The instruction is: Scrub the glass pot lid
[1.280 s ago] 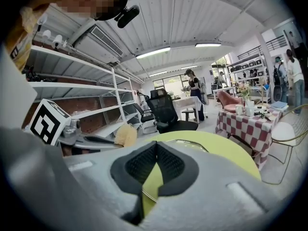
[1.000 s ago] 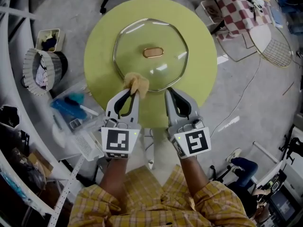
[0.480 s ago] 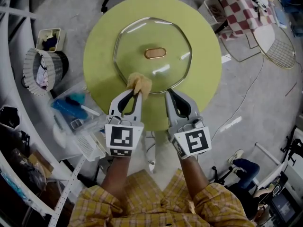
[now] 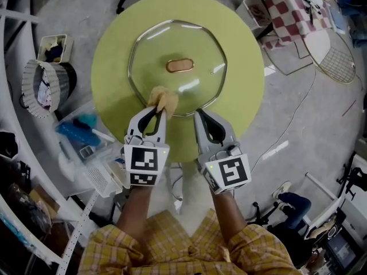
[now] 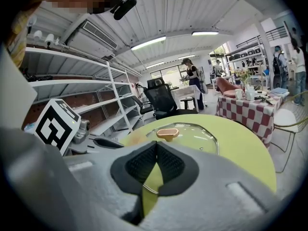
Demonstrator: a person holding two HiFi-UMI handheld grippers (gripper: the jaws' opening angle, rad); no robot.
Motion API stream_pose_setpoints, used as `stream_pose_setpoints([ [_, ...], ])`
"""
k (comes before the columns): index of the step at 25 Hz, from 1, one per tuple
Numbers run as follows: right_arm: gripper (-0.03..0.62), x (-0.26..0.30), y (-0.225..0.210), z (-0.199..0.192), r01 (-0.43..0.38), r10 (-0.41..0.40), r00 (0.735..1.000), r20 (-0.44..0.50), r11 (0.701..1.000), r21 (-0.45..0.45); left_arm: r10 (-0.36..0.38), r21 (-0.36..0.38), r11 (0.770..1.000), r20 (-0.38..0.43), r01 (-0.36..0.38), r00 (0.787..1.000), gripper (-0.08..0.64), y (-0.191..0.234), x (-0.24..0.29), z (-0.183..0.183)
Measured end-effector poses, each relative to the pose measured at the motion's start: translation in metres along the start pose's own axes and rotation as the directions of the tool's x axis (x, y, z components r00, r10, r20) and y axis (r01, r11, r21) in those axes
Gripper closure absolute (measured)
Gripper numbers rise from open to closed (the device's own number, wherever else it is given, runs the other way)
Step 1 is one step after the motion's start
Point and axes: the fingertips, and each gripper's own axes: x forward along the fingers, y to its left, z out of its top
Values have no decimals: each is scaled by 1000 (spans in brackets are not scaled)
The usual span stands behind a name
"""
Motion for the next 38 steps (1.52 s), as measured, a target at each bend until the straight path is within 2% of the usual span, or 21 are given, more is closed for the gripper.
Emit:
stream_pose_setpoints([
  [6,595,5,0,-4,-21,21,1000,-4,1000,-19,-2,4,1000,-28,2,1000,526,0,13,0],
  [10,595,10,-4,-5,-2,2,1000,-27,1000,-3,-5,1,1000,-56,5,998,526,2,21,-4],
  [15,595,11,-2,-10,-32,32,999,-7,999,-6,-11,-8,1000,-84,11,996,526,3,31,-11],
  [30,595,19,-19,-20,-8,8,1000,-24,999,32,4,-12,1000,-144,-6,990,526,4,47,-18],
  [38,595,31,-29,-35,16,-13,998,-61,999,47,-56,-36,998,-175,50,983,526,4,48,-19],
])
